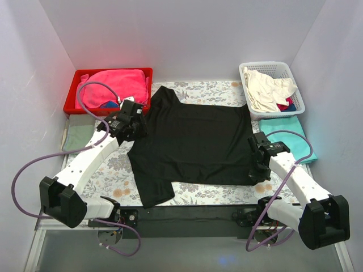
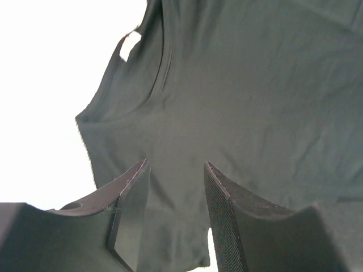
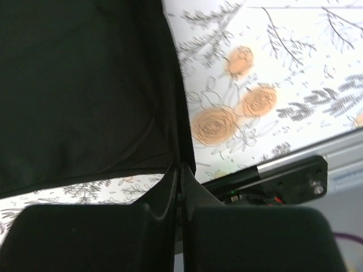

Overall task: Fold and stack the t-shirts
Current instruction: Flatten out the tshirt

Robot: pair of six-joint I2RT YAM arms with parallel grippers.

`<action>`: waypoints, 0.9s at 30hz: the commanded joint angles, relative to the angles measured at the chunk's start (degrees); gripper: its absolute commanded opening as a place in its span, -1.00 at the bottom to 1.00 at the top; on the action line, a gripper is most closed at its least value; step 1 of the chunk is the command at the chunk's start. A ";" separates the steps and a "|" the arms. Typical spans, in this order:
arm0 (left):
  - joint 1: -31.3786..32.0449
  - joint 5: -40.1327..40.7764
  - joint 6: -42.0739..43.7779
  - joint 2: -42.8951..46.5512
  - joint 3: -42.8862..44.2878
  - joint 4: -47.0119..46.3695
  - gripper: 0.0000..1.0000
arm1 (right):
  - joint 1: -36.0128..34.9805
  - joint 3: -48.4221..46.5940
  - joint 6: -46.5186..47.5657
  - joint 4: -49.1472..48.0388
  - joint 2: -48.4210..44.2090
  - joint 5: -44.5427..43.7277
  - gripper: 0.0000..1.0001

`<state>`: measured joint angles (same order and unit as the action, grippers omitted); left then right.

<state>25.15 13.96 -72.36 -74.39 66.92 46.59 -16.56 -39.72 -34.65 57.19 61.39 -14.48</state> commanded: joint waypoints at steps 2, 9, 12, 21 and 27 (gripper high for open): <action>0.34 -3.31 -1.56 4.95 -1.96 5.96 -0.17 | 0.12 -3.16 -4.46 7.23 0.49 -4.41 -0.97; 3.41 -12.28 -5.68 9.17 -3.72 16.40 -0.21 | 0.03 -4.66 -4.28 6.54 2.77 -5.29 -0.97; 5.35 -13.87 -8.14 11.37 -4.68 20.54 -0.23 | 0.12 -5.01 -3.93 5.83 3.56 -5.47 -0.97; 7.20 -16.33 -16.22 20.24 -13.65 28.20 -0.10 | 0.03 -4.22 -2.96 4.07 4.18 -5.03 -0.97; 7.55 -15.63 -21.68 21.39 -17.78 27.94 -0.13 | 0.03 -3.78 -2.96 3.54 4.09 -4.77 -0.97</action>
<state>32.18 -1.17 -89.54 -53.45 50.76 73.28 -16.56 -42.72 -37.36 61.14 65.63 -18.09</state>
